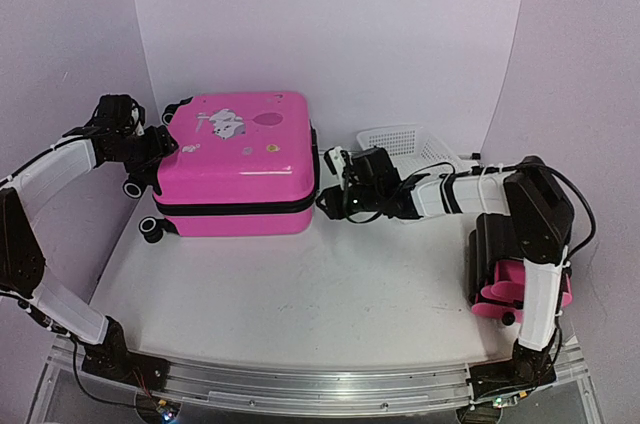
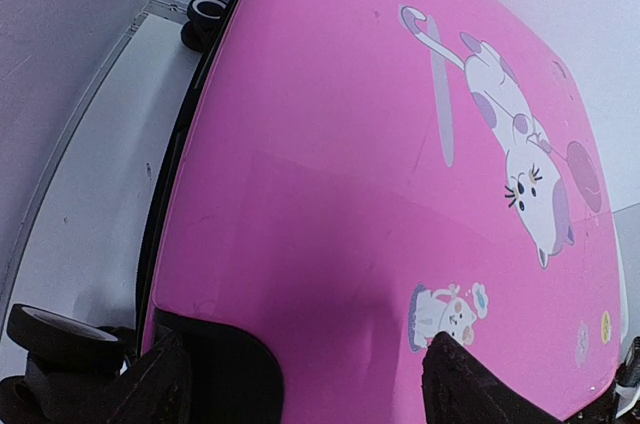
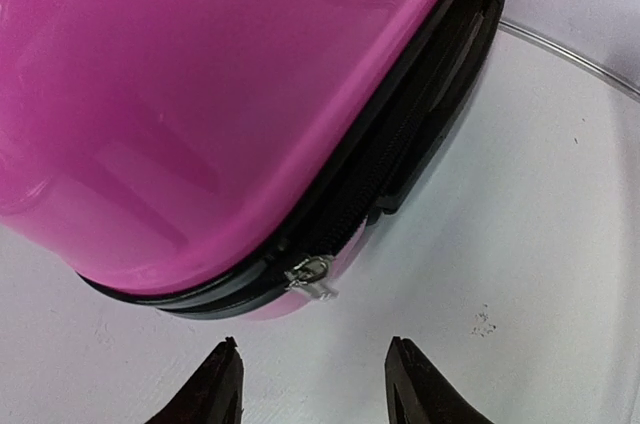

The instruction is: Open, take out, and arrange the luggage

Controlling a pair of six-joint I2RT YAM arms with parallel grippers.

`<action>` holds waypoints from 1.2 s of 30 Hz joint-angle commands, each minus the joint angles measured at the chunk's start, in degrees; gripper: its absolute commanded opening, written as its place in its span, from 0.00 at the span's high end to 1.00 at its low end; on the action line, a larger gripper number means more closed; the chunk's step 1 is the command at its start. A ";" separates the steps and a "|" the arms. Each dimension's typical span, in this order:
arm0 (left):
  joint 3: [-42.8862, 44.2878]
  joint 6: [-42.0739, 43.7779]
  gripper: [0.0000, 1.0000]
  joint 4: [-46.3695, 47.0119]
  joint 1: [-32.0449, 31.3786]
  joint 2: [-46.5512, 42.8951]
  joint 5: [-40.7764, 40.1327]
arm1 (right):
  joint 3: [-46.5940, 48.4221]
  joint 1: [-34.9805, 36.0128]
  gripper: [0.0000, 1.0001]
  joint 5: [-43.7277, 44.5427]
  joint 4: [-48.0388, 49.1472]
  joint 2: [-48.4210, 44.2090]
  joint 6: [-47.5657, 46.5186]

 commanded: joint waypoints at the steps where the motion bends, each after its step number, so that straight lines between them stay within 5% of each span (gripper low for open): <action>1: -2.58 -1.38 0.20 -10.62 -1.99 2.11 5.57 | 2.45 2.36 0.50 8.11 6.26 2.43 -1.62; 14: -2.69 -1.09 0.20 -10.58 -1.99 2.00 5.58 | 3.27 3.51 0.63 19.38 13.60 6.72 -6.49; 25: -3.21 -1.20 0.20 -10.61 -1.99 1.66 5.33 | 2.23 3.51 0.67 19.61 18.45 6.69 -8.60; 36: -3.48 -1.02 0.19 -10.61 -1.98 1.32 5.04 | -1.48 2.97 0.63 -2.33 27.69 8.19 -25.68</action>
